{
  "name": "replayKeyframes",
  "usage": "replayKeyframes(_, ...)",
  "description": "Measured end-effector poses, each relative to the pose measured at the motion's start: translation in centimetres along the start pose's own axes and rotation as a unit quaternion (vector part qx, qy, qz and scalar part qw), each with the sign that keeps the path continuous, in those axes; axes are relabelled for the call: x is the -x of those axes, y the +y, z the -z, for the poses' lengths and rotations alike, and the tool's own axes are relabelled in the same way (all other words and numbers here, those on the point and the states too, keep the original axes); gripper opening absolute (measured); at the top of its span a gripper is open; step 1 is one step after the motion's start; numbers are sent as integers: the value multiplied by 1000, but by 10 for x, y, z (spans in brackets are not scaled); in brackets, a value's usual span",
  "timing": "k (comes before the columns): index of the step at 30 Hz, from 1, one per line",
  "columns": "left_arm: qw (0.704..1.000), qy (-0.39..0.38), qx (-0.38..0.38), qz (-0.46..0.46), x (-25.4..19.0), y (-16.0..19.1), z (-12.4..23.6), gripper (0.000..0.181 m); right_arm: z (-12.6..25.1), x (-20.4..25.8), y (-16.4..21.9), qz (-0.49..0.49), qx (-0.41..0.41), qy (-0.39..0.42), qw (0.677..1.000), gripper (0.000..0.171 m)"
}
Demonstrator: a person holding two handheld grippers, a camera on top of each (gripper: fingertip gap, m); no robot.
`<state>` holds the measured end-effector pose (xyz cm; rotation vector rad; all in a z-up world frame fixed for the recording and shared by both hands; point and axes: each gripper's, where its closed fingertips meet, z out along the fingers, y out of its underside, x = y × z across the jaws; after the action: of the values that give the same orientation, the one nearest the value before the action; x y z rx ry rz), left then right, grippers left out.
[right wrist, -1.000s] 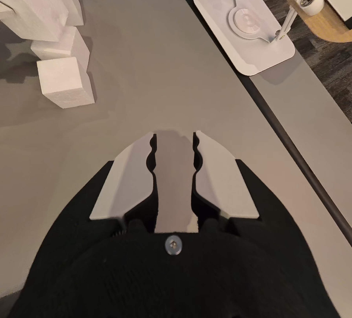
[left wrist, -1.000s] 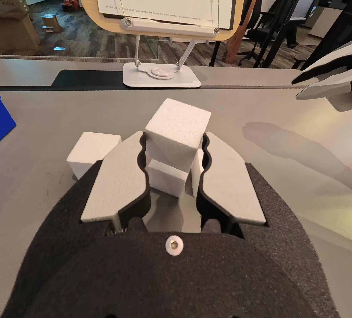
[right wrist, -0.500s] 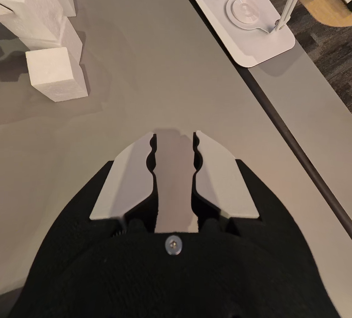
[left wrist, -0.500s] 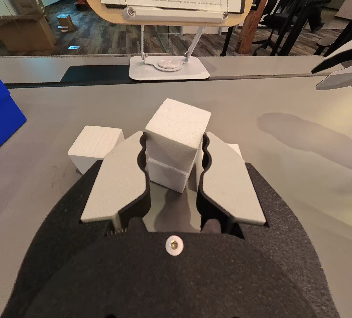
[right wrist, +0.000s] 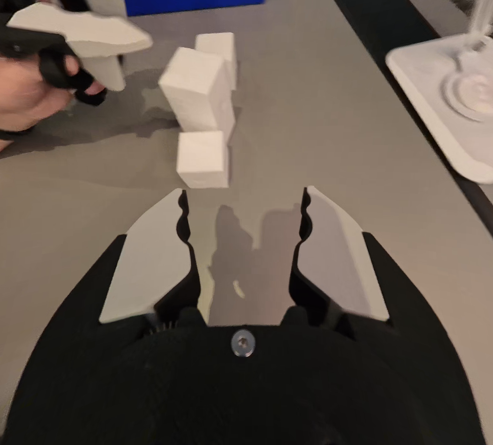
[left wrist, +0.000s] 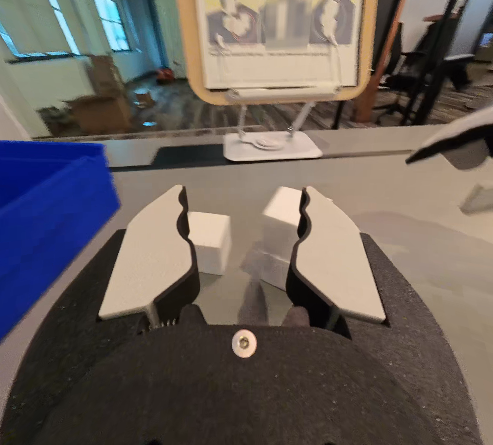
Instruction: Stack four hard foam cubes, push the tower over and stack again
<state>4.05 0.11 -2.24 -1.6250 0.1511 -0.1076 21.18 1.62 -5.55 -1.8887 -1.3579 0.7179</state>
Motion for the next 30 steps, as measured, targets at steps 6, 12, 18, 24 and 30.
replayKeyframes(6,992,-37,122,0,52,37,-5,87,-67,45,4,43,71,-48,995,86)
replayKeyframes(12,979,-42,186,-75,55,67,-16,86,-92,44,17,48,115,-27,992,69)
replayKeyframes(18,978,-38,180,-98,54,80,-32,80,-87,43,34,51,144,-51,987,58)
replayKeyframes(24,973,1,218,-73,47,98,-47,72,-34,0,34,-20,112,4,994,58)
replayKeyframes(30,964,12,256,-67,47,109,-51,59,19,4,-54,-56,-55,56,995,58)
